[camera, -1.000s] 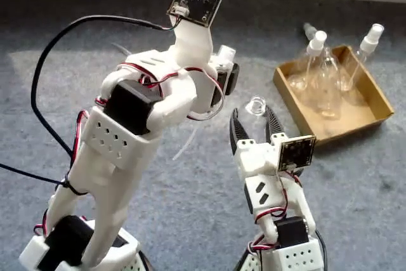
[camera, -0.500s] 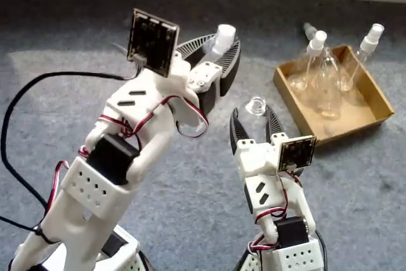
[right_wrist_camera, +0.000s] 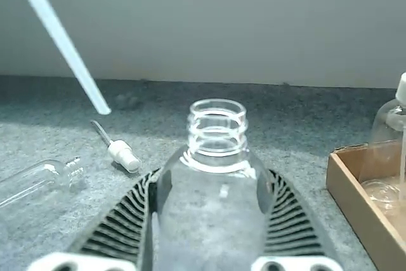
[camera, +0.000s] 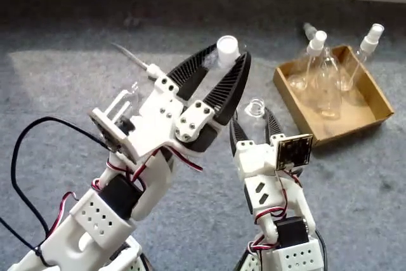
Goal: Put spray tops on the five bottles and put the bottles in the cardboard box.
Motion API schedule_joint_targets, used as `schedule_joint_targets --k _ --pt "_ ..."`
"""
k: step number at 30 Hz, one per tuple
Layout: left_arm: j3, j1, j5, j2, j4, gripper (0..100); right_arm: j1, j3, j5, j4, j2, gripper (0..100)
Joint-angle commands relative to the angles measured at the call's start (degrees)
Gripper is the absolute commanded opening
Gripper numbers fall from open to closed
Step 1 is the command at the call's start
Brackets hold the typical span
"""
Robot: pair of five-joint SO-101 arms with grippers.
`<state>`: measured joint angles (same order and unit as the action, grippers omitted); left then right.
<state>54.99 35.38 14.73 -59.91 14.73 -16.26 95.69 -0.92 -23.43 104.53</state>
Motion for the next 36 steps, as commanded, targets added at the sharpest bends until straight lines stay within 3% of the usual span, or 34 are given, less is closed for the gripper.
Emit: schedule_joint_targets --k 1,6,12,36 --pt "-0.3 0.8 -0.6 -3.3 2.0 0 -0.7 6.0 7.5 -0.1 0.7 8.3" --pt "-0.2 1.2 -0.5 -5.0 1.8 0 -1.4 6.0 6.8 0.0 0.7 8.3" --pt "-0.1 1.2 -0.5 -4.6 1.6 0 -4.3 6.0 11.2 -0.1 0.7 8.3" --pt "2.5 0.7 -0.9 -4.4 2.0 1 -4.3 6.0 11.4 -1.6 0.7 8.3"
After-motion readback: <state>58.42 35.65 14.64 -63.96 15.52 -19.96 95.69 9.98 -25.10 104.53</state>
